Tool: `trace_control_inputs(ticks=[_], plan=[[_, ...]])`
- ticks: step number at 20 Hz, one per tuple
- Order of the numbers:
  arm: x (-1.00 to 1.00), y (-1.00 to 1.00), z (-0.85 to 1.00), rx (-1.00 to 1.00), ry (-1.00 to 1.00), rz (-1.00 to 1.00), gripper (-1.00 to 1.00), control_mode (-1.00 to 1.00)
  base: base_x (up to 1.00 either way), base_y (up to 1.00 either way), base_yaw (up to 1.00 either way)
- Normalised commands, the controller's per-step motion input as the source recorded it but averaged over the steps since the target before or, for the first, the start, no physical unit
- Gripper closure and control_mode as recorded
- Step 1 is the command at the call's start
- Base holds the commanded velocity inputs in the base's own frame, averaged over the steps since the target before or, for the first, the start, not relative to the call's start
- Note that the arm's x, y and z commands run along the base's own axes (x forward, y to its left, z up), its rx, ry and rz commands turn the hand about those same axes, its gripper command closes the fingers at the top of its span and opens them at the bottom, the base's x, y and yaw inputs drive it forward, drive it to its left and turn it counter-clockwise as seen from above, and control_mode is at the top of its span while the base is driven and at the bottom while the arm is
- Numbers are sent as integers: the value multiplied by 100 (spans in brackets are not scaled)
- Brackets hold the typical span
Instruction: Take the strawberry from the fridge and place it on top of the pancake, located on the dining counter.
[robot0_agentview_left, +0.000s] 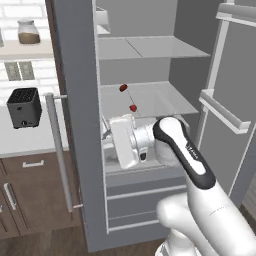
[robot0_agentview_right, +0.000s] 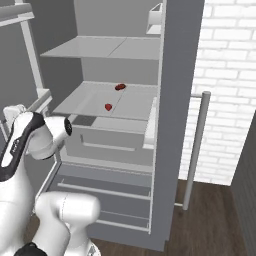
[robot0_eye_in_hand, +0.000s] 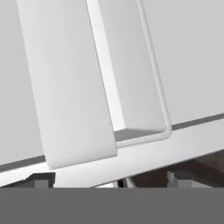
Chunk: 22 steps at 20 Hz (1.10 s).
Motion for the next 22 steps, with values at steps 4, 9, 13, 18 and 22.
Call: trace_control_inputs(ticks=[4, 9, 13, 18, 22], plan=[[-12, 58, 5, -2, -1, -21, -100, -100, 0, 0, 0], [0, 33, 6, -3, 0, -15, -100, -100, 0, 0, 0], [0, 11, 4, -2, 0, -10, -100, -100, 0, 0, 0], [0, 7, 4, -4, 1, -13, -100, -100, 0, 0, 0], [-14, -25, 46, -8, 2, -10, -100, -100, 0, 0, 0]])
